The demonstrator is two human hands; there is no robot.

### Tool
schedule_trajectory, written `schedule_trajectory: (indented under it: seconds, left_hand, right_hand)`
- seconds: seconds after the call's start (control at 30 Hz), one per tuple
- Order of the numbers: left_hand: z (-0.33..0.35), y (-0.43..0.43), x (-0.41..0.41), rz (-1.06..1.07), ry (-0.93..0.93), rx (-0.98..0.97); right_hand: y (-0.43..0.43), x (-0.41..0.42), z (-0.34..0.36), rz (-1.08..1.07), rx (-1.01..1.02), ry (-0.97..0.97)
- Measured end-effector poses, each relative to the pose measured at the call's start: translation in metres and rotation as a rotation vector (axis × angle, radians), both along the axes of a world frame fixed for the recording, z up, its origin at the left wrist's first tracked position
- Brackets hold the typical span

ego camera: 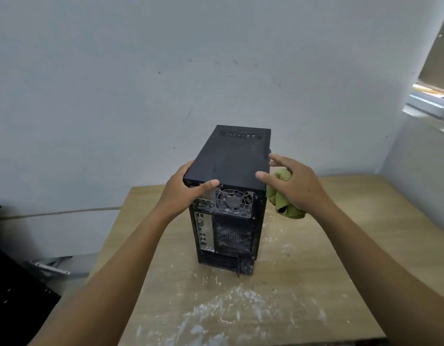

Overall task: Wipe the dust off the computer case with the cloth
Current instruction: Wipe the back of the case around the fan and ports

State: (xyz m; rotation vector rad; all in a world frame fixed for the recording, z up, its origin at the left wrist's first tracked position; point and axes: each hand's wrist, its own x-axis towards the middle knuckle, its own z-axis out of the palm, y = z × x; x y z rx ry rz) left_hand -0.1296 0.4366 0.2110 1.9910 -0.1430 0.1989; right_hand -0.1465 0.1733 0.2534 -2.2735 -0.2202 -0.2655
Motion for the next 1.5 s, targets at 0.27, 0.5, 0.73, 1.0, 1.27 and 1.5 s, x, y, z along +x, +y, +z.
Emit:
schedule_trajectory:
  seconds: [0.27, 0.5, 0.73, 1.0, 1.27, 1.5]
  left_hand:
    - [-0.001, -0.001, -0.001, -0.074, -0.069, -0.049]
    - [-0.013, -0.002, 0.009, -0.138, -0.063, -0.178]
    - [-0.015, -0.011, 0.008, -0.097, -0.074, -0.226]
    - [-0.02, -0.039, -0.01, -0.014, -0.091, -0.262]
    - [-0.021, -0.1, -0.033, 0.086, -0.13, -0.289]
    - [-0.021, -0.161, -0.058, 0.123, -0.162, -0.294]
  right_hand:
    - [0.025, -0.023, -0.012, -0.12, -0.335, 0.096]
    - [0.033, -0.017, -0.03, -0.169, -0.272, 0.076]
    - [0.029, -0.01, -0.037, -0.184, -0.271, 0.065]
    - [-0.007, -0.007, -0.036, -0.054, -0.232, 0.032]
    - [-0.074, 0.002, -0.039, 0.136, -0.171, -0.012]
    - [-0.133, -0.011, -0.038, 0.223, -0.106, -0.01]
